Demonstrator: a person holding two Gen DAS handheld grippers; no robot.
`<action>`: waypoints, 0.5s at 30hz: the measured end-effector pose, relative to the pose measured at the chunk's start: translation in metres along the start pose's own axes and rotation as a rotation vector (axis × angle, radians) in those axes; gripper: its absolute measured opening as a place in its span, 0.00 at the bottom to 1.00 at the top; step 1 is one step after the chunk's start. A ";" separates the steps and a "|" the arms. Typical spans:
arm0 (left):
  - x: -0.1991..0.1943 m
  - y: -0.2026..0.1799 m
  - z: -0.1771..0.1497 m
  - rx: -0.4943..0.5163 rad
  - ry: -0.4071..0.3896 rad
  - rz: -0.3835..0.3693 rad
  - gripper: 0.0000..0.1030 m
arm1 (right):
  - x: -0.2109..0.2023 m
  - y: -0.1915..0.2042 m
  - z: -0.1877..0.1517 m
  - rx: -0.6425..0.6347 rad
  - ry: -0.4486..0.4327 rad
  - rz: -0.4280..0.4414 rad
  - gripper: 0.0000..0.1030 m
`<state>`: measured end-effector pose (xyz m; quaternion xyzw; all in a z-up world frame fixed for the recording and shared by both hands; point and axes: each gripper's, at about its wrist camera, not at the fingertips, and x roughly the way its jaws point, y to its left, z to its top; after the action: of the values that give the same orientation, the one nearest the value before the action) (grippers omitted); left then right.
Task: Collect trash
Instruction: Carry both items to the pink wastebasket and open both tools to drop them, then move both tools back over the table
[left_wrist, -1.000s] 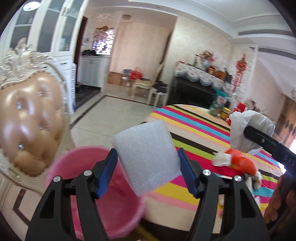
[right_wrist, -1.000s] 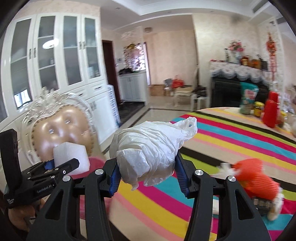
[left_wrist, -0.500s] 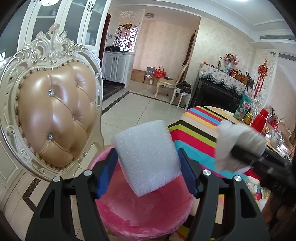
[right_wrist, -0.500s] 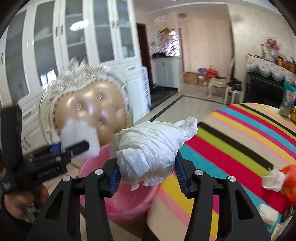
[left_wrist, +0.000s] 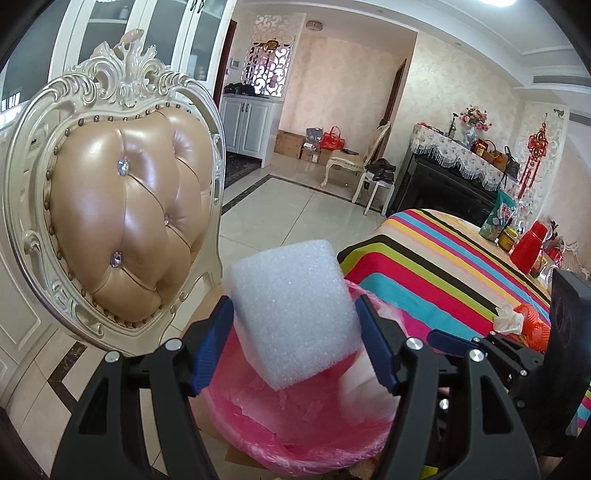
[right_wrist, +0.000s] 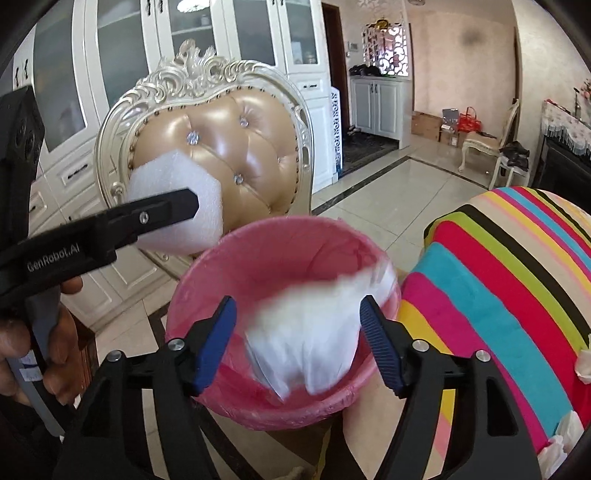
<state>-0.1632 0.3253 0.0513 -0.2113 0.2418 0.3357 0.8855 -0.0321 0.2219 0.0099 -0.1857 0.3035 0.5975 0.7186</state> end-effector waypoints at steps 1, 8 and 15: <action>0.001 0.000 -0.001 -0.002 0.002 0.000 0.65 | 0.001 0.001 0.000 -0.001 -0.003 -0.003 0.73; 0.002 -0.003 -0.003 -0.004 0.013 -0.007 0.77 | -0.011 -0.012 0.002 0.040 -0.043 -0.076 0.77; -0.001 -0.015 -0.004 0.013 0.012 -0.041 0.77 | -0.048 -0.036 0.004 0.110 -0.144 -0.218 0.82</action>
<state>-0.1547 0.3125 0.0515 -0.2127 0.2449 0.3146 0.8921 -0.0007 0.1807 0.0408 -0.1346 0.2617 0.5100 0.8082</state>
